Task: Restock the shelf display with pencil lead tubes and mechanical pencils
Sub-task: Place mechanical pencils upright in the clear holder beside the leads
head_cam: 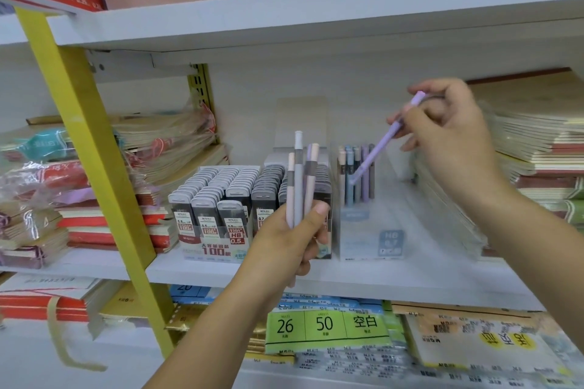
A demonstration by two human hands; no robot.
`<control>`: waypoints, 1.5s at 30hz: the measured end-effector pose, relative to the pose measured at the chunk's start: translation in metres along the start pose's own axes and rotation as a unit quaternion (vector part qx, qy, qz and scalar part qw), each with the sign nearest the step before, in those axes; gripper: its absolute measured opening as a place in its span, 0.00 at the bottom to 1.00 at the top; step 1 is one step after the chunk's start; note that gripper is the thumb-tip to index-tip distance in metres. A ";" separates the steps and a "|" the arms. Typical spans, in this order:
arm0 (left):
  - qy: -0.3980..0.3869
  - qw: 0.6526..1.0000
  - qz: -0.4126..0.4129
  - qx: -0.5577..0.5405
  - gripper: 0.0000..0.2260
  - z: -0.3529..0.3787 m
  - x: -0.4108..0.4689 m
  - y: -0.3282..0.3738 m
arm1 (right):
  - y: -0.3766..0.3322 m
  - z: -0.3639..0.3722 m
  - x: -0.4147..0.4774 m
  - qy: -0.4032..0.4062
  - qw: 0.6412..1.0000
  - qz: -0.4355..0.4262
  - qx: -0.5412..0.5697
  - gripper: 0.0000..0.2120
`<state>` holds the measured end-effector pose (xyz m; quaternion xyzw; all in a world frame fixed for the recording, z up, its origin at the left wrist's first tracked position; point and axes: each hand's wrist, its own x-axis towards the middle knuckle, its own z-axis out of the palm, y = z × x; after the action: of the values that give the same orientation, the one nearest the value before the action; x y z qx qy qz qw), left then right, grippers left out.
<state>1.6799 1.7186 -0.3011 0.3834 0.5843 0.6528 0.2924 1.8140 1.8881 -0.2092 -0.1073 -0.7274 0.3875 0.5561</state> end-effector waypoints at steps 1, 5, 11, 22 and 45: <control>0.004 1.000 -0.001 -0.007 0.23 -0.001 0.000 0.000 | 0.005 -0.004 0.003 -0.015 0.998 -0.020 -0.051 0.08; 0.012 1.000 0.004 -0.001 0.24 -0.003 0.001 -0.001 | 0.032 -0.002 0.003 -0.122 0.957 -0.055 -0.257 0.09; 0.018 1.000 -0.003 -0.001 0.17 -0.005 0.003 -0.003 | 0.050 0.003 0.002 -0.158 0.940 -0.060 -0.296 0.08; 0.024 0.999 0.000 -0.023 0.12 -0.004 0.002 -0.003 | 0.055 0.016 0.006 -0.139 0.920 -0.097 -0.354 0.11; 0.028 0.999 0.014 -0.019 0.15 0.000 0.003 -0.002 | 0.007 0.013 -0.008 0.005 0.993 0.030 0.111 0.11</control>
<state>1.6783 1.7214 -0.3030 0.3673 0.5747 0.6780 0.2740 1.8030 1.8820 -0.2204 -0.0688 -0.6736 0.4814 0.5566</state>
